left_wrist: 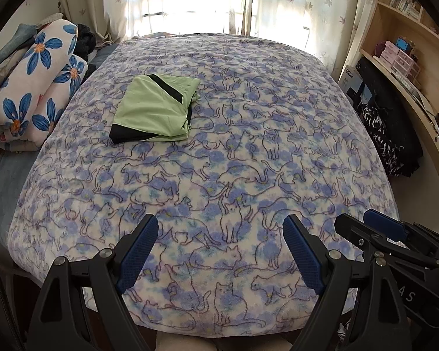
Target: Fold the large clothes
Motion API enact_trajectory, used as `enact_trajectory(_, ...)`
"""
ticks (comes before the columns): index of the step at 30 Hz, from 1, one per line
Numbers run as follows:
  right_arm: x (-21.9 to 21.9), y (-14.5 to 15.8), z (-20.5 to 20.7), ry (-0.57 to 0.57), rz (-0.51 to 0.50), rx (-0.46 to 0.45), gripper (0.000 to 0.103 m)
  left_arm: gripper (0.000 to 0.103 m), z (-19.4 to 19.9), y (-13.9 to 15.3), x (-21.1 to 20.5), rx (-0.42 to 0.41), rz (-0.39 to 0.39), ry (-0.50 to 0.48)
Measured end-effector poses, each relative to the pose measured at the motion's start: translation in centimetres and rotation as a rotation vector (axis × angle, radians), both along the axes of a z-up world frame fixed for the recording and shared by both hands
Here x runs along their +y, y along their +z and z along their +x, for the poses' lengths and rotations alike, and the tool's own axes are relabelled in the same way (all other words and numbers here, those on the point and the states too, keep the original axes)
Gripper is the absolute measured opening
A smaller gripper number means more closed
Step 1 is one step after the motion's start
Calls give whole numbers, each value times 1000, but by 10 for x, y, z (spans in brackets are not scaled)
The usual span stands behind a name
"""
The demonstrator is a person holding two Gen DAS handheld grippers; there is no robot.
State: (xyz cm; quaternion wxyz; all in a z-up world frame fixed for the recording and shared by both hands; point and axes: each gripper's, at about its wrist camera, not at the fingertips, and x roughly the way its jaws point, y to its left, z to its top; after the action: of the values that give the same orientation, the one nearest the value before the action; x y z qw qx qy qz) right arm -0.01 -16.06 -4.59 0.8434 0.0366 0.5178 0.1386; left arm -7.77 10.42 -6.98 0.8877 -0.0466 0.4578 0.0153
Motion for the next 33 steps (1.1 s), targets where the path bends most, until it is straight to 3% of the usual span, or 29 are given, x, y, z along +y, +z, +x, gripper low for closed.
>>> enact_trajectory(33,3,0,5,1,-3,9,50,86,3,-2,-1,11,3,0)
